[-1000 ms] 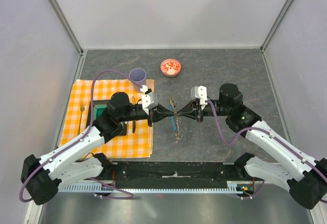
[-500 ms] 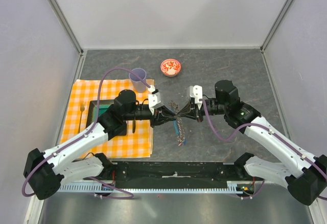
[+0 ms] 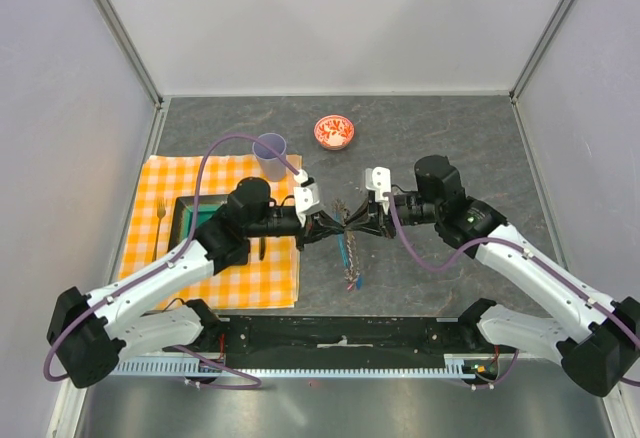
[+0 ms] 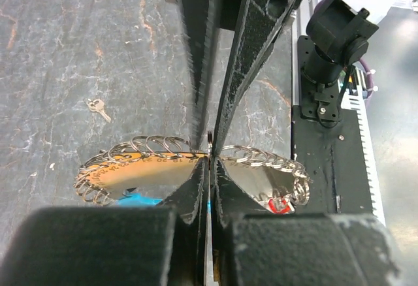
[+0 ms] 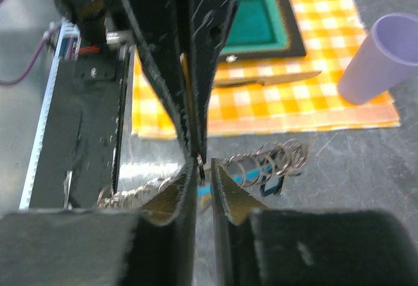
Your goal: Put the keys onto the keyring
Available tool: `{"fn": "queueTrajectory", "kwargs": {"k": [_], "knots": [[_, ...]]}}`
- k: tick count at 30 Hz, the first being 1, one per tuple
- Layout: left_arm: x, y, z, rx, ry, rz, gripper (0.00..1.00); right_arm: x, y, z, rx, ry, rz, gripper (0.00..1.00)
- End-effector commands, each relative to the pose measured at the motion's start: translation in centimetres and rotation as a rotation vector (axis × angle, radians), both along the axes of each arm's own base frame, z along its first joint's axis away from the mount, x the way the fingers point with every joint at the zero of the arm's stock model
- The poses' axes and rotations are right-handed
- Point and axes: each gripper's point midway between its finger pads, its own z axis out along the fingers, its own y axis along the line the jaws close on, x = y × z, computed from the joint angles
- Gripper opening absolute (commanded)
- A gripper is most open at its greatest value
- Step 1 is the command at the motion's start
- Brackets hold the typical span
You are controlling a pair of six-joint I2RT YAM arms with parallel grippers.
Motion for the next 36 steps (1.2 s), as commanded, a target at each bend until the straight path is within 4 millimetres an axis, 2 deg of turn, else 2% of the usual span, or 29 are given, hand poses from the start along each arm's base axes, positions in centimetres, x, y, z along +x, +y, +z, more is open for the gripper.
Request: {"fn": "queueTrajectory", "kwargs": {"k": [1,3,4,6,8,9,10,11,12,13,15,17,24,36], "knots": [[0.3,0.0,1.9,-0.097,-0.13,0.023,0.02,1.7,0.5,3.7,0.14,-0.11,-0.093,0.27],[0.6,0.5,3.7,-0.177,-0.18,0.066,0.02,2.4,-0.1,5.7,0.227,-0.148,-0.178,0.36],[0.6,0.7,3.0,-0.183,-0.176,0.081,0.02,2.4,-0.3,4.9,0.235,-0.135,-0.196,0.36],[0.7,1.1,3.8,-0.233,-0.19,0.113,0.02,2.3,-0.9,6.6,0.317,-0.166,-0.22,0.36],[0.7,1.4,4.5,-0.283,-0.209,0.13,0.02,2.0,-1.4,5.9,0.352,-0.103,-0.221,0.35],[0.7,1.6,4.8,-0.304,-0.218,0.14,0.02,2.0,-1.6,7.0,0.401,-0.136,-0.208,0.34],[0.5,1.7,5.2,-0.335,-0.235,0.136,0.02,0.9,-1.5,6.1,0.422,-0.03,-0.165,0.34],[0.4,1.7,5.3,-0.347,-0.229,0.136,0.02,1.2,-1.9,6.1,0.445,-0.01,-0.167,0.34],[0.3,1.8,5.3,-0.355,-0.231,0.137,0.02,0.7,-1.9,7.3,0.504,-0.036,-0.131,0.33],[0.3,1.7,5.5,-0.362,-0.237,0.134,0.02,0.5,-1.7,6.3,0.506,0.036,-0.119,0.33],[0.1,1.7,5.7,-0.378,-0.218,0.125,0.02,-0.2,-1.5,6.5,0.517,0.041,-0.063,0.32],[0.0,1.6,6.1,-0.4,-0.216,0.118,0.02,-0.5,-1.2,5.8,0.51,0.078,-0.034,0.32],[0.0,1.4,6.9,-0.424,-0.222,0.111,0.02,-1.2,-0.9,5.1,0.49,0.076,0.028,0.31],[-0.5,1.0,7.8,-0.442,-0.221,0.069,0.02,-0.6,-0.3,4.7,0.483,0.077,0.032,0.28]]}}
